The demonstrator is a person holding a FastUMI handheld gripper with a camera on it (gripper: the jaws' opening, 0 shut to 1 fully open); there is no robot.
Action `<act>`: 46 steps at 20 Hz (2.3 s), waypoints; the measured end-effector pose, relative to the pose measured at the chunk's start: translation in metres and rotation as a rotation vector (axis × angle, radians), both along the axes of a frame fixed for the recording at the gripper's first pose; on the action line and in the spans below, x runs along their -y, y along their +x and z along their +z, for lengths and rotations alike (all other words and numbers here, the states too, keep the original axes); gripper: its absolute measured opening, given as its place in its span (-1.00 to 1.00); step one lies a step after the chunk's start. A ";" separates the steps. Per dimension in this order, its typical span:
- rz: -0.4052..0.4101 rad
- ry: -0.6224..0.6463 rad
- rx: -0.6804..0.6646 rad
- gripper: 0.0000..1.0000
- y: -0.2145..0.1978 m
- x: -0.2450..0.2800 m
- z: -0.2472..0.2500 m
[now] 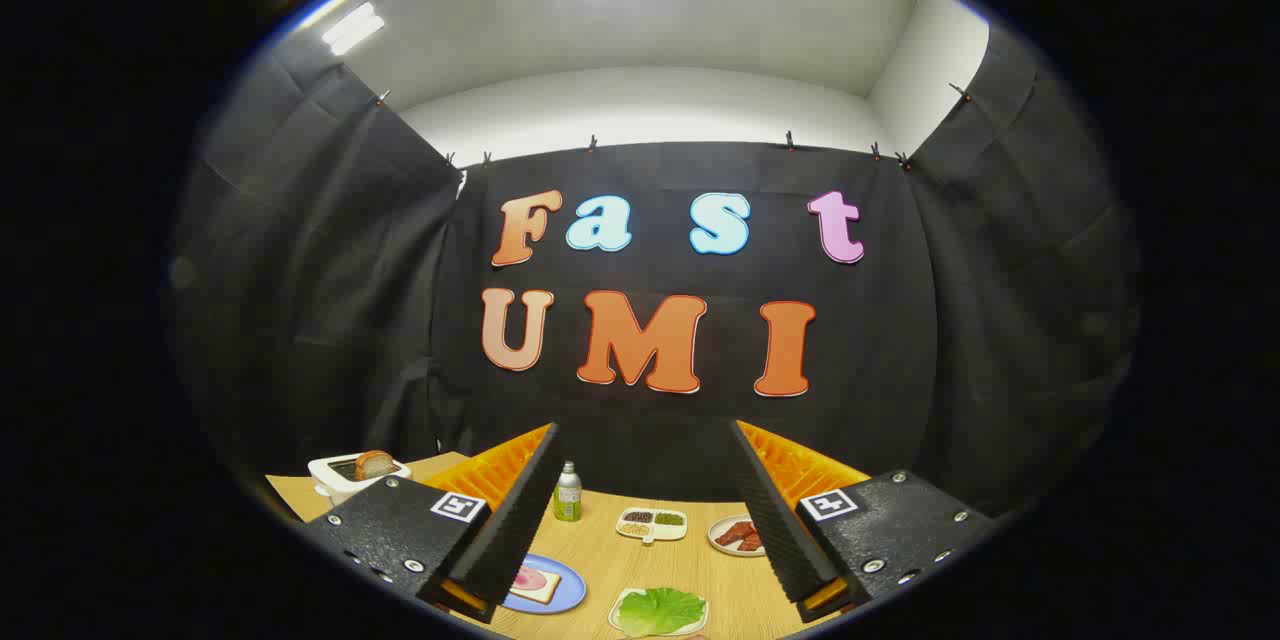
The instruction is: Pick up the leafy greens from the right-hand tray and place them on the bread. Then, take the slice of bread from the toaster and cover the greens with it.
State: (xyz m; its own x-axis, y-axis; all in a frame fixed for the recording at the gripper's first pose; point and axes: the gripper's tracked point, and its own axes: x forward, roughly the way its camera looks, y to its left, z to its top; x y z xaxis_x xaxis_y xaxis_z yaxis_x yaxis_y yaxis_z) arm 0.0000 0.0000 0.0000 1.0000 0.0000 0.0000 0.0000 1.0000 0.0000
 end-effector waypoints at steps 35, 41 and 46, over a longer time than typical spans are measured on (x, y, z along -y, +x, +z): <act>0.015 -0.068 0.065 0.97 0.016 -0.016 -0.008; -0.015 -0.059 -0.037 0.97 0.028 -0.004 -0.047; -0.052 -0.083 -0.134 0.97 0.040 0.006 -0.074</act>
